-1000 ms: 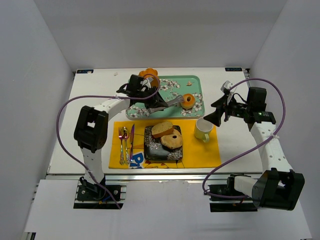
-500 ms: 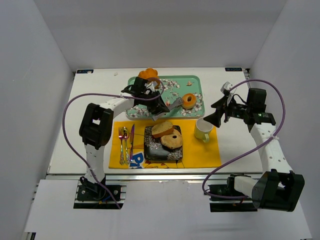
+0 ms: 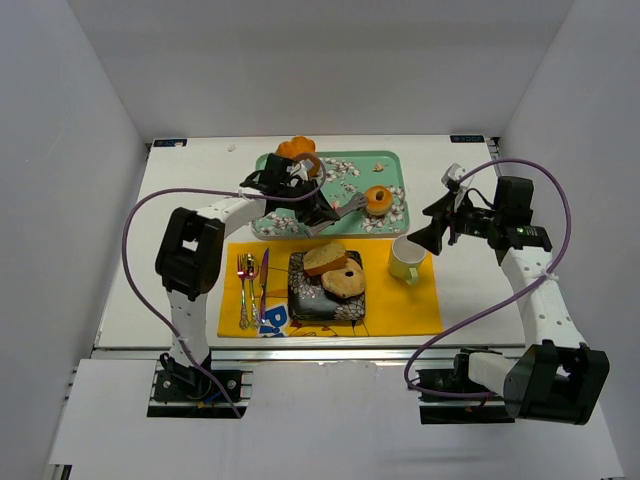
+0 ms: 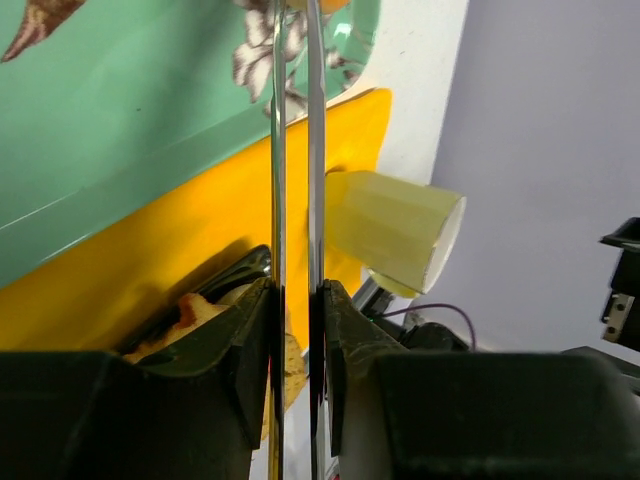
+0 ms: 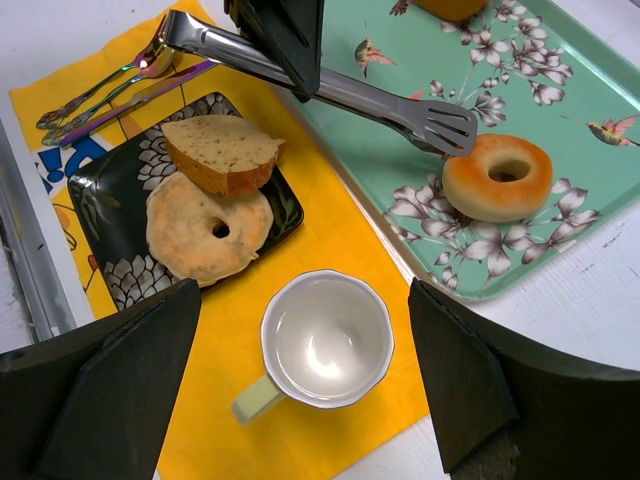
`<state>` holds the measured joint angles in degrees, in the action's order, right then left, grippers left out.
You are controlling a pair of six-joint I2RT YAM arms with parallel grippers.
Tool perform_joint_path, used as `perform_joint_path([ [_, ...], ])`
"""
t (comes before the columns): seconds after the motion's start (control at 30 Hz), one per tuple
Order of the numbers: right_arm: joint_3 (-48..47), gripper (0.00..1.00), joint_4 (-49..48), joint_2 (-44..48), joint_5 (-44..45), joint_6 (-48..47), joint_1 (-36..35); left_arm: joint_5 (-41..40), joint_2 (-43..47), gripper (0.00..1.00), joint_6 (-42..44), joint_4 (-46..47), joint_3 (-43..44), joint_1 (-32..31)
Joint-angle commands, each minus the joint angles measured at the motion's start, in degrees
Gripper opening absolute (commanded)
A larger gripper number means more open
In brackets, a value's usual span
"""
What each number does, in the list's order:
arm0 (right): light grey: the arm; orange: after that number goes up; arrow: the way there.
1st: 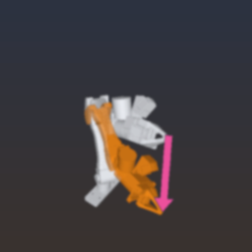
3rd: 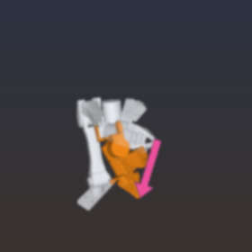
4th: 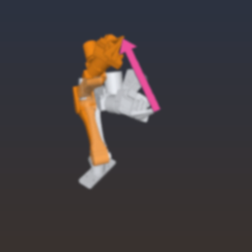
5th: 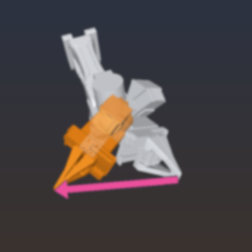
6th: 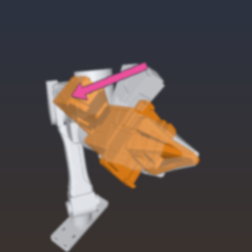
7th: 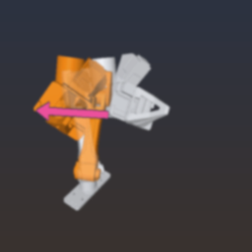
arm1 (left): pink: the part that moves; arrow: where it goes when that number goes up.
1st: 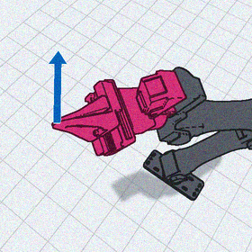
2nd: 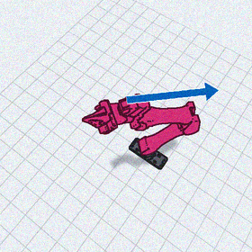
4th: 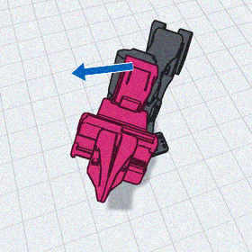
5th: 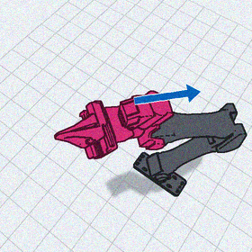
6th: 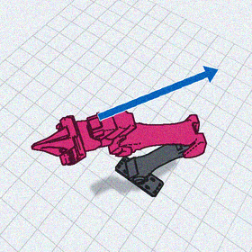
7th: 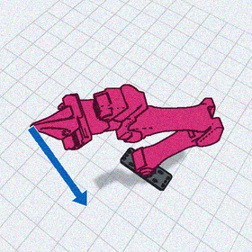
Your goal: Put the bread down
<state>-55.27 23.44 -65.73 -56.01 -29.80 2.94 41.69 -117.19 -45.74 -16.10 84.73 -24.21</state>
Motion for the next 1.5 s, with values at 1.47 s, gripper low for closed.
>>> perform_joint_path([
  [1.47,-1.9,0.89,3.5,-1.3,-1.4,-3.9,-2.4,-10.8,102.5,0.0,-9.5,-38.0,-54.1,1.0],
])
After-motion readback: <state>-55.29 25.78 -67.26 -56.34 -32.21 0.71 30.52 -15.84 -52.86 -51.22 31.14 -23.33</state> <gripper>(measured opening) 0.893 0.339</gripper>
